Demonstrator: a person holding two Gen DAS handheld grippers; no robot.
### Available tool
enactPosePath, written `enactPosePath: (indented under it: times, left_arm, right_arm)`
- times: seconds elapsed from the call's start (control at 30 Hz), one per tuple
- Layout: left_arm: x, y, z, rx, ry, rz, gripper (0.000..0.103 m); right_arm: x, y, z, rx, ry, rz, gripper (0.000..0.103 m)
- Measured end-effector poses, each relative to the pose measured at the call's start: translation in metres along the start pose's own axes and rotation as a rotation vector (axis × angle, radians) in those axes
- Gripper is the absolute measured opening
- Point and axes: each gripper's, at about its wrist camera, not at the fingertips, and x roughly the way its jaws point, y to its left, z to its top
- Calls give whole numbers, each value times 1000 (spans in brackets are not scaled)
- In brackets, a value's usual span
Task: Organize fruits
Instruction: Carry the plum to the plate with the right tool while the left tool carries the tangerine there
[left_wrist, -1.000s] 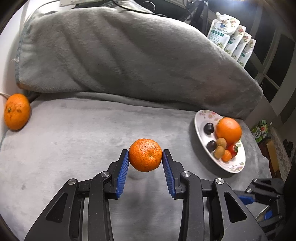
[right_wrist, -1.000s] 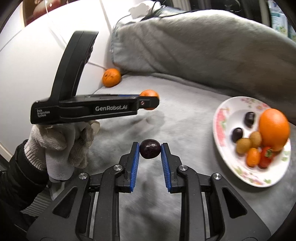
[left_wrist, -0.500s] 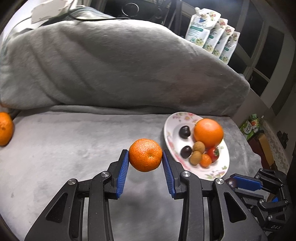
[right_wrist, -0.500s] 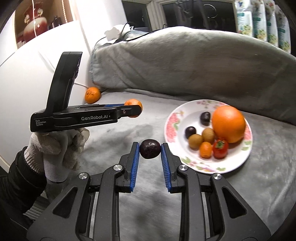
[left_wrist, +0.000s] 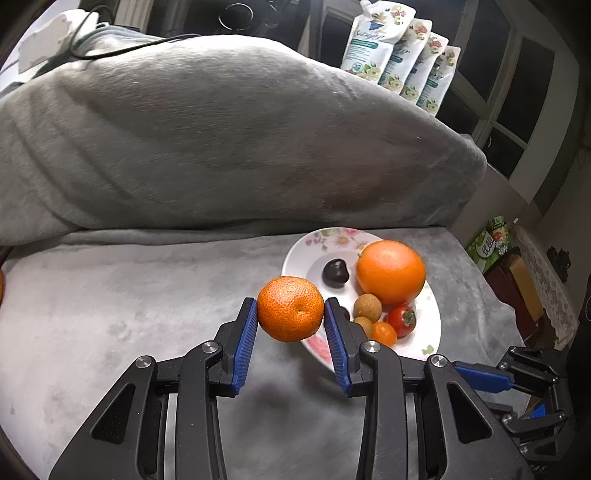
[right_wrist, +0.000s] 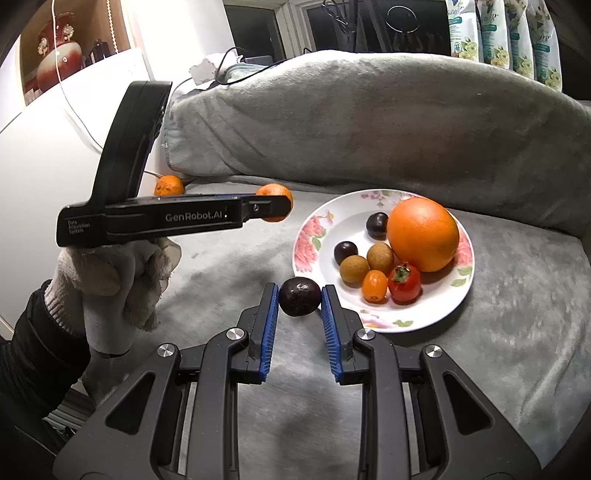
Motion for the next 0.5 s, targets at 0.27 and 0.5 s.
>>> enactPosePath:
  times: [0.27,0.5]
  left_arm:
    - [11,-4,4,8,18,-2,35]
    - [19,-5,6,13,32,0,35]
  right_arm:
    - [6,-6,-3,-3,10,-12,25]
    - [15,-8,-4,-5,28,-11,25]
